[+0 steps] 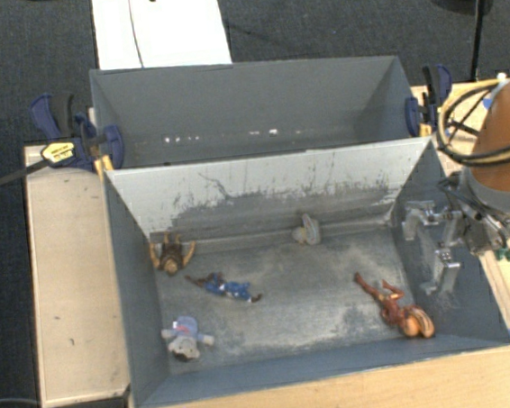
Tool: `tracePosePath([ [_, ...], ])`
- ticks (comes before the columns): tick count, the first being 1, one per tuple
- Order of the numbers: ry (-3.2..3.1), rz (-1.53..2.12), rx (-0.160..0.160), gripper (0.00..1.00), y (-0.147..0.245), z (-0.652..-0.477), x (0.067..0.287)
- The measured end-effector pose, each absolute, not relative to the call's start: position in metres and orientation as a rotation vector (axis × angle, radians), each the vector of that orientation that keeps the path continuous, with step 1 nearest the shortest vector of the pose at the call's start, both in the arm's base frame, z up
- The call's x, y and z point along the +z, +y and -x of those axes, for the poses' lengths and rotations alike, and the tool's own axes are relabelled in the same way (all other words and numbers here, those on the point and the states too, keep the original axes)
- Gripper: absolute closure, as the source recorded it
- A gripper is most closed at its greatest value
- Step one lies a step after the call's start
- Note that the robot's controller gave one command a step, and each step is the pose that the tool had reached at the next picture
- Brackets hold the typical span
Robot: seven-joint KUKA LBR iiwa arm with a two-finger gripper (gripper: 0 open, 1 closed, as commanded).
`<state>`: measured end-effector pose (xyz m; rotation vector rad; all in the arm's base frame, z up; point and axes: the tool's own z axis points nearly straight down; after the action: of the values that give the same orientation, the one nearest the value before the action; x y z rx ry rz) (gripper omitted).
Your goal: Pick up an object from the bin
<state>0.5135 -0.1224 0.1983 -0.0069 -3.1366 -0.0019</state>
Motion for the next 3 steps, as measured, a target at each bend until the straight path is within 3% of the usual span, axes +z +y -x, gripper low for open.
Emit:
tracePosePath([
  [1, -3.145, 0.001, 0.001, 0.0, -0.122, -0.515, 0.203],
  [2, -3.148, -0.089, 0.003, 0.0, -0.129, -0.506, 0.161],
  [3, -3.14, -0.145, 0.001, 0.0, -0.13, -0.5, 0.142],
])
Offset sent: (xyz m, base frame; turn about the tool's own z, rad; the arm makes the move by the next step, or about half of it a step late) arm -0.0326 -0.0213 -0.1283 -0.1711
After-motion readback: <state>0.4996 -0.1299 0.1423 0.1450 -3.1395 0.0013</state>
